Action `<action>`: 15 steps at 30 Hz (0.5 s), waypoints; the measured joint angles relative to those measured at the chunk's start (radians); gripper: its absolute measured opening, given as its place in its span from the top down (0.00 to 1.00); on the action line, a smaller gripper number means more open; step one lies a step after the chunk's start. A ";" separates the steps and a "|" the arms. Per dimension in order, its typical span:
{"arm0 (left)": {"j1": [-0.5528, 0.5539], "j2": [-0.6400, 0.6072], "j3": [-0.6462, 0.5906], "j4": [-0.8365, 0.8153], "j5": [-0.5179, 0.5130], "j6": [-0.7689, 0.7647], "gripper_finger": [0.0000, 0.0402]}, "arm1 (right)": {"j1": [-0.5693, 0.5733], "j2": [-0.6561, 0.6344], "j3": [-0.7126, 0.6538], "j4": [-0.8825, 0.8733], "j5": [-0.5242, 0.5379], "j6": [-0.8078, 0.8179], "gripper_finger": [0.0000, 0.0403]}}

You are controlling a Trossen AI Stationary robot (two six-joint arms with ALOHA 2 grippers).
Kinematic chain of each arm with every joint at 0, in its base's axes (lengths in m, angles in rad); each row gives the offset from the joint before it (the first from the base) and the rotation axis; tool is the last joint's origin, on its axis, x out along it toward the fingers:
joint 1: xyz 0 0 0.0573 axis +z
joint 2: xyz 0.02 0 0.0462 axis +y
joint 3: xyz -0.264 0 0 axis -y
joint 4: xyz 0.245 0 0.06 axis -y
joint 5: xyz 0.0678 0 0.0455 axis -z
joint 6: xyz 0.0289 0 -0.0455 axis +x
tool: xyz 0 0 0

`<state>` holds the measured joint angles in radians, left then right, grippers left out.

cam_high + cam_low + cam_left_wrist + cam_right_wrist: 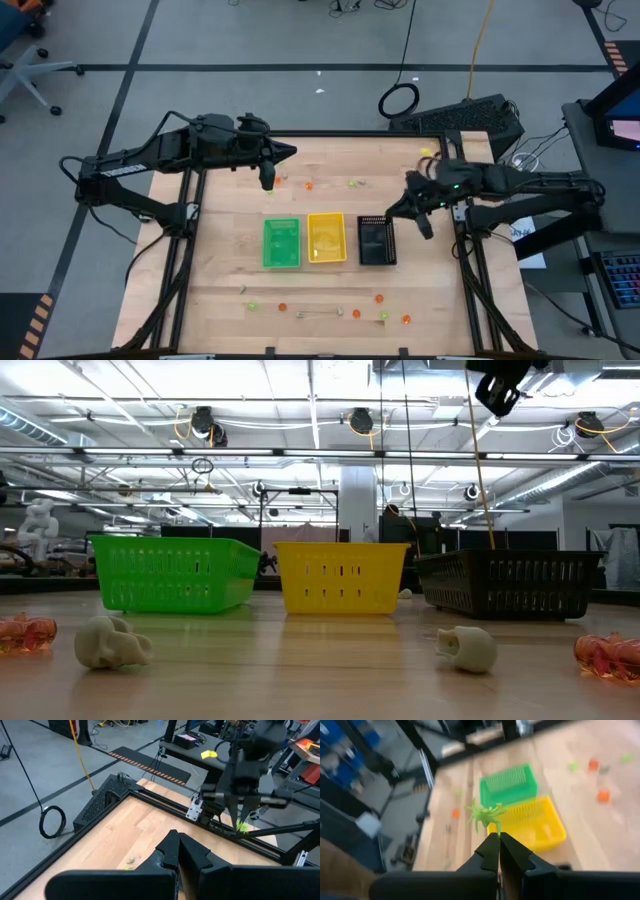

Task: Sort Halloween decoration
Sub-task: Put the green spider toy into the black basket

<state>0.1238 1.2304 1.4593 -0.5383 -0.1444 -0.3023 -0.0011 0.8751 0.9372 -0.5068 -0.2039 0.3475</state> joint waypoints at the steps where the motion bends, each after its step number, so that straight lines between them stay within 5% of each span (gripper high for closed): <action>1: 0.000 0.000 0.000 -0.003 0.000 0.000 0.98 | 0.005 0.019 0.002 -0.017 0.000 0.002 1.00; 15: -0.002 0.000 0.000 -0.033 0.009 -0.007 0.98 | 0.012 0.286 0.004 -0.078 0.001 0.193 1.00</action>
<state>0.1215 1.2301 1.4593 -0.5713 -0.1357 -0.3096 0.0109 1.1607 0.9409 -0.5843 -0.2028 0.5404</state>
